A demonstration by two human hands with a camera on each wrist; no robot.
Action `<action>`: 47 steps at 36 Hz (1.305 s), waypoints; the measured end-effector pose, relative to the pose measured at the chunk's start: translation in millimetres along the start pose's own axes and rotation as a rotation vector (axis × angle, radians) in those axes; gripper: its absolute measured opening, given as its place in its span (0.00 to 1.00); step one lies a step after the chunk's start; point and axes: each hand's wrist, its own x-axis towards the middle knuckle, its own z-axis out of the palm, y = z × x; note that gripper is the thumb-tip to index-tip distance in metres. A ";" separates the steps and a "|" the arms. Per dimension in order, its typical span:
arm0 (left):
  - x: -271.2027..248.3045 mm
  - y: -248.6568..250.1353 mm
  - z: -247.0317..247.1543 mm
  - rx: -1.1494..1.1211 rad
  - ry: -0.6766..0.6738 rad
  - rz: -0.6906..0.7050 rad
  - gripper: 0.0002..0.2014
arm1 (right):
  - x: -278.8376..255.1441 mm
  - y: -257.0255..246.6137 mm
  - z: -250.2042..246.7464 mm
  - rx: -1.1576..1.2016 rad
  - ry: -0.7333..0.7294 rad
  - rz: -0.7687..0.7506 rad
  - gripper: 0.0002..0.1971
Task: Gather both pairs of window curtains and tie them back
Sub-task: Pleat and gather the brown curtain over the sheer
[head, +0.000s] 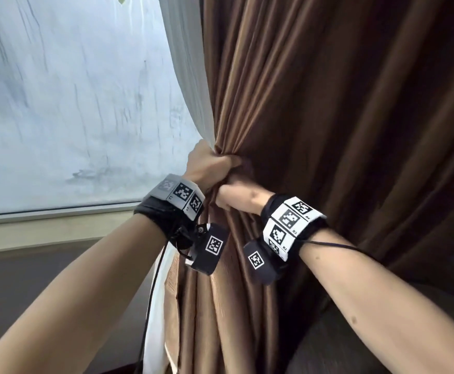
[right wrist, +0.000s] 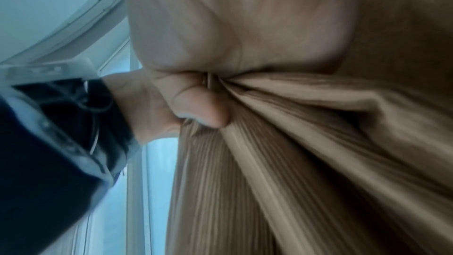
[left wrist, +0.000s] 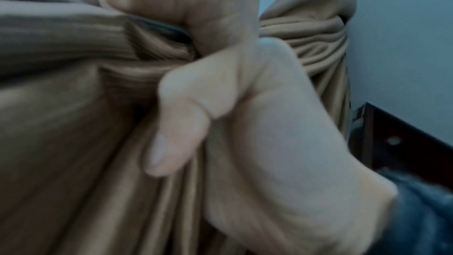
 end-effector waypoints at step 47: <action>40.5 -13.2 -42.9 -0.041 -0.060 -0.069 0.17 | 75.9 64.0 -44.6 0.540 0.561 0.096 0.15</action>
